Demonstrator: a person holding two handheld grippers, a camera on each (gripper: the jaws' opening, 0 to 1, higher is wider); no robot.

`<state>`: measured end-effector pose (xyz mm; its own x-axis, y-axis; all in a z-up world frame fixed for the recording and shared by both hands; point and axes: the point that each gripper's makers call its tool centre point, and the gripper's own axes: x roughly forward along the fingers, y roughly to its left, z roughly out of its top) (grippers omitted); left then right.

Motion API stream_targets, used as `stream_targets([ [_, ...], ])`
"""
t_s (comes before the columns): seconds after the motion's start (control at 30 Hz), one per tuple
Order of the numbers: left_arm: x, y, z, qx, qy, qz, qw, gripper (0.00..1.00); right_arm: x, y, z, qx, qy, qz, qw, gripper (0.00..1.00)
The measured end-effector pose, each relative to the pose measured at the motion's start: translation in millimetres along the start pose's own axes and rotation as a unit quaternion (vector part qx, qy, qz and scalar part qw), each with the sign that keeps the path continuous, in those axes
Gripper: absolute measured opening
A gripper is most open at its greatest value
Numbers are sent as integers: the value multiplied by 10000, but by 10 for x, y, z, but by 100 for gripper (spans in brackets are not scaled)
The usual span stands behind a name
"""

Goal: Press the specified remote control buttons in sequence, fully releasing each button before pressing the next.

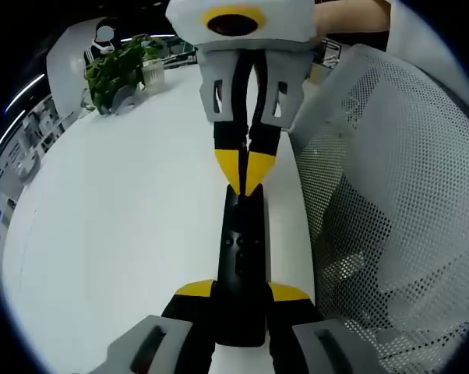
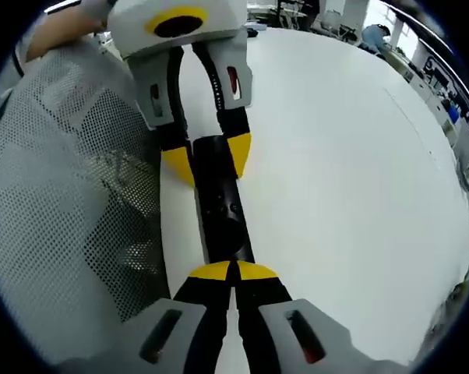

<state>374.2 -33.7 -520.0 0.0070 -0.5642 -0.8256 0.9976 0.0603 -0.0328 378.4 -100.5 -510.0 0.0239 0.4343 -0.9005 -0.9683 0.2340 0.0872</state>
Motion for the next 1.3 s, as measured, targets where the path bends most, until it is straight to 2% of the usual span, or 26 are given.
stream_targets([
  [0.13, 3, 2, -1, -5, -4, -4, 10000, 24, -14, 8, -19, -51, -188, -79, 9998, 0],
  [0.23, 2, 2, 0, -14, -10, -4, 10000, 24, -18, 1, 1, 127, -239, -44, 9996, 0],
  [0.4, -2, 0, 0, -44, -22, -5, 10000, 24, -9, 25, 124, -203, -282, 59, 9994, 0],
  [0.6, -8, -4, 4, -54, -32, -10, 10000, 24, 66, 49, 116, -685, -29, 88, 9976, 0],
  [0.77, -13, -8, 8, -46, -35, -18, 10000, 24, 69, 48, 125, -724, 148, 134, 9972, 0],
  [0.9, -17, -10, 10, -25, -31, -29, 10000, 24, 77, 62, 119, -1131, 383, 70, 9928, 0],
  [1.03, -18, -9, 11, -19, -33, -32, 10000, 24, 79, 68, 121, -1204, 447, 35, 9917, 0],
  [1.13, -16, -7, 12, -18, -23, -31, 10000, 24, 67, 50, 113, -1036, 297, 24, 9942, 0],
  [1.2, -14, -5, 13, -25, -31, -30, 10000, 24, 62, 48, 118, -614, 80, 66, 9981, 0],
  [1.3, -13, -3, 12, -31, -39, -27, 10000, 24, 48, 88, 128, -145, -171, 233, 9995, 3],
])
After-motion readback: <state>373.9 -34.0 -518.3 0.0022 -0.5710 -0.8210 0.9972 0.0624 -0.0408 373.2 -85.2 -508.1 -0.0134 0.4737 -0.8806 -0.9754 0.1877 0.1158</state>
